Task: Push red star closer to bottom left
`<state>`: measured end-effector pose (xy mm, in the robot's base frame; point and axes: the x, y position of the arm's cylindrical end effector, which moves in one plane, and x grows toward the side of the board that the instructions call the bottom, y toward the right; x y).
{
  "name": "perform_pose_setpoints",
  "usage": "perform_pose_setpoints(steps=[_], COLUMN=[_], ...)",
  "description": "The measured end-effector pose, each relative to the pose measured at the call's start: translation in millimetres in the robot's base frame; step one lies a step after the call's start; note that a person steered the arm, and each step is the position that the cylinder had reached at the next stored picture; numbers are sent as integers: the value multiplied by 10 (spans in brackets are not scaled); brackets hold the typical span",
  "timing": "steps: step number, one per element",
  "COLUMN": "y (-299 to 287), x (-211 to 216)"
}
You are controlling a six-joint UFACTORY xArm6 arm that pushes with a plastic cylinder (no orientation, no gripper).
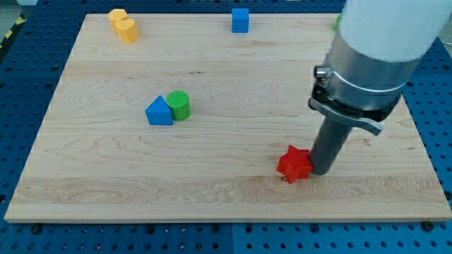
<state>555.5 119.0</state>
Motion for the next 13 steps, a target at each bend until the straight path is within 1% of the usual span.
perform_pose_setpoints(steps=[2, 4, 7, 11, 13], y=[-563, -1068, -1235, -1839, -2155], x=[-27, -154, 109, 175, 326])
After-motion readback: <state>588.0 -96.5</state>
